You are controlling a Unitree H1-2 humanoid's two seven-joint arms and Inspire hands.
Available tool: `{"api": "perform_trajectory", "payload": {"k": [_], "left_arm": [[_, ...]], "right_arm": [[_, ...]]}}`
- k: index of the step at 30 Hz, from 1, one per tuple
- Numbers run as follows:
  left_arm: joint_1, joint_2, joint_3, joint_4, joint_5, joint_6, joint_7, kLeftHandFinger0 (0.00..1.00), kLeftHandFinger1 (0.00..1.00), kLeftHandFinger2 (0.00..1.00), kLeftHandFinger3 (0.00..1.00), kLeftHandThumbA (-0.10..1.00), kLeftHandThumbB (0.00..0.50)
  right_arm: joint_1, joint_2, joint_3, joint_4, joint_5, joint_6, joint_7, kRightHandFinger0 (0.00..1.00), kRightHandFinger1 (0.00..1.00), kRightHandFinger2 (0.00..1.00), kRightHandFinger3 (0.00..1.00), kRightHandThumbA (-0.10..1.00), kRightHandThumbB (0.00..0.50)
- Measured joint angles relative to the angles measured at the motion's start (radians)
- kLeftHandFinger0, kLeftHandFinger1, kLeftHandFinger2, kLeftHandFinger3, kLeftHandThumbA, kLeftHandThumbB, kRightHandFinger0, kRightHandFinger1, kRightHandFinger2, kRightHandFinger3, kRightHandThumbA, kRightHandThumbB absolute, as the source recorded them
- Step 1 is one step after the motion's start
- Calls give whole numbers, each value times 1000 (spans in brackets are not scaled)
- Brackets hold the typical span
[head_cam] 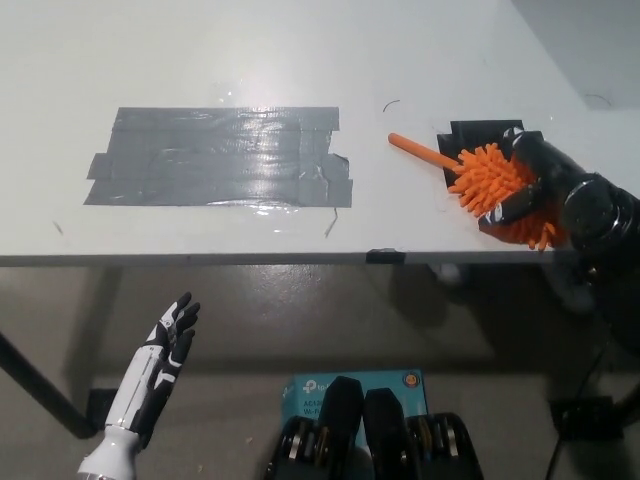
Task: An orange duster is kept infront of the robot in the middle of the table and the robot extends its right arm to grab the duster, picks it up and hands it to a person
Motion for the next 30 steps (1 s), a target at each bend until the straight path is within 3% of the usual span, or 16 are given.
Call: {"api": "perform_trajectory", "payload": {"k": [6,17,18,19,20,21,22,23,24,25,26,27,28,30], "left_arm": [[-2,0,0,0,0,0,0,1000,1000,1000,1000,935,175],[-9,0,0,0,1,0,0,1000,1000,1000,1000,933,174],[-9,0,0,0,2,0,0,1000,1000,1000,1000,931,167],[-9,0,0,0,2,0,0,1000,1000,1000,1000,929,164],[-9,0,0,0,3,0,0,1000,1000,1000,1000,928,163],[-9,0,0,0,4,-1,0,1000,1000,1000,1000,927,163],[-10,0,0,0,4,-1,0,1000,1000,1000,1000,926,167],[-11,0,0,0,4,-1,0,1000,1000,1000,1000,926,167],[-11,0,0,0,4,-1,0,1000,1000,1000,1000,930,174],[-11,0,0,0,4,-1,0,1000,1000,1000,1000,931,174],[-11,0,0,0,4,-1,0,1000,1000,1000,1000,935,165],[-12,0,0,0,5,-1,0,1000,1000,1000,1000,936,164],[-12,0,0,0,5,-1,0,988,1000,1000,1000,947,157],[-13,1,0,0,10,-1,0,955,1000,1000,1000,964,146]], "right_arm": [[-57,-1,22,116,-2,0,13,1000,1000,1000,1000,1000,423],[-192,16,36,403,23,-48,37,1000,1000,1000,1000,1000,280],[-202,17,36,425,26,-59,38,1000,912,821,785,714,56],[-208,19,35,439,29,-66,39,258,342,480,719,404,204],[-218,21,35,463,31,-75,39,140,282,432,658,297,216],[-230,23,43,494,29,-86,33,85,251,415,710,222,229],[-244,23,54,518,23,-100,26,21,241,439,935,4,247],[-257,23,63,536,18,-108,20,21,241,439,935,4,247],[-267,23,76,554,13,-115,15,171,460,565,837,-96,205],[-278,24,93,571,3,-127,8,241,529,601,809,-99,193],[-278,24,93,571,3,-127,8,221,517,587,962,-100,202],[-284,23,127,581,-12,-149,-5,216,531,590,1000,-100,204],[-284,23,138,581,-19,-158,-10,269,638,637,987,-100,198],[-283,23,159,581,-29,-173,-21,293,697,664,987,-100,188]]}}
